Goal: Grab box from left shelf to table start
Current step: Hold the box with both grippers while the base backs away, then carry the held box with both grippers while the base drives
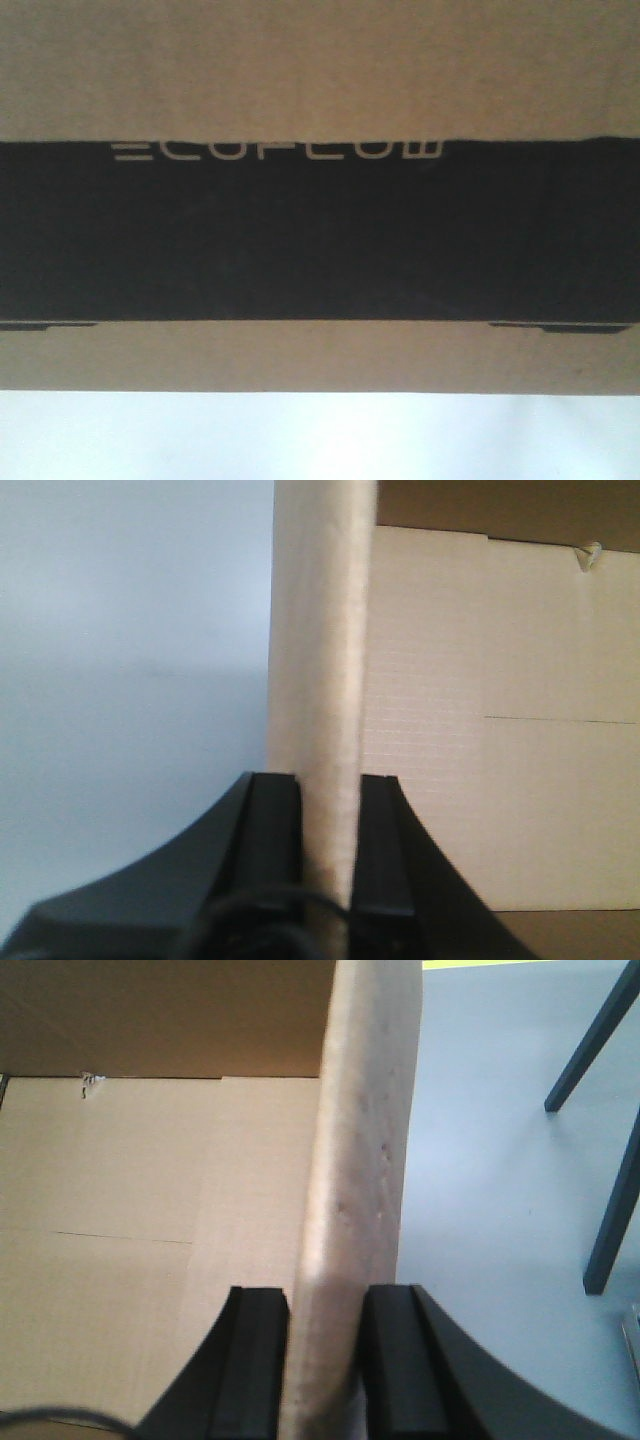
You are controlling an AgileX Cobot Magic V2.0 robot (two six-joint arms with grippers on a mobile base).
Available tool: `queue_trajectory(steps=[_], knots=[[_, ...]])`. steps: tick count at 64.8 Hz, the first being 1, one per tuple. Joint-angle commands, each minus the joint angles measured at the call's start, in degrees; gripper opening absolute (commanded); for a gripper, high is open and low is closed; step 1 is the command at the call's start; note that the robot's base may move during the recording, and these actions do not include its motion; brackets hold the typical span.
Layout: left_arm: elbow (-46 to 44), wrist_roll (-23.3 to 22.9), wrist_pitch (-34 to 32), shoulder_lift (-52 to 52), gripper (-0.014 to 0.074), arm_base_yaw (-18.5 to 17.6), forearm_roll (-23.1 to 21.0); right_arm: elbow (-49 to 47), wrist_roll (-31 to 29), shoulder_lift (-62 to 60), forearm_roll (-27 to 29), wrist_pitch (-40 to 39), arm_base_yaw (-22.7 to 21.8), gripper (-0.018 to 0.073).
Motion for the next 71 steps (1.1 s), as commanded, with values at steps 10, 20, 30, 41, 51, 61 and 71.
queue_trajectory(steps=[10, 20, 30, 41, 51, 61, 71], knots=[[-2.14, -0.75, -6.91, -0.70, -0.0102, -0.06, 1.98, -2.03, -0.50, -0.21, -3.88, -6.01, 0.02, 0.0056], [-2.14, -0.75, -6.83, -0.70, -0.0102, -0.06, 1.98, -2.03, -0.50, -0.21, -3.88, -6.01, 0.02, 0.0056], [-2.14, -0.75, -6.83, -0.70, -0.0102, -0.06, 1.98, -2.03, -0.50, -0.21, -3.88, -6.01, 0.02, 0.0056], [-2.14, -0.75, -7.17, -0.70, -0.0102, -0.06, 1.98, -2.03, -0.50, -0.21, -3.88, -6.01, 0.02, 0.0056], [-2.14, -0.75, -7.18, -0.70, -0.0102, -0.06, 1.98, -2.03, -0.50, -0.21, -3.88, -6.01, 0.02, 0.0056], [-2.14, -0.75, -7.18, -0.70, -0.0102, -0.06, 1.98, -2.03, -0.50, -0.21, -3.88, -6.02, 0.02, 0.0056], [-2.14, -0.75, -7.18, -0.70, -0.0102, -0.06, 1.98, -2.03, -0.50, -0.21, -3.88, -6.02, 0.02, 0.0056]])
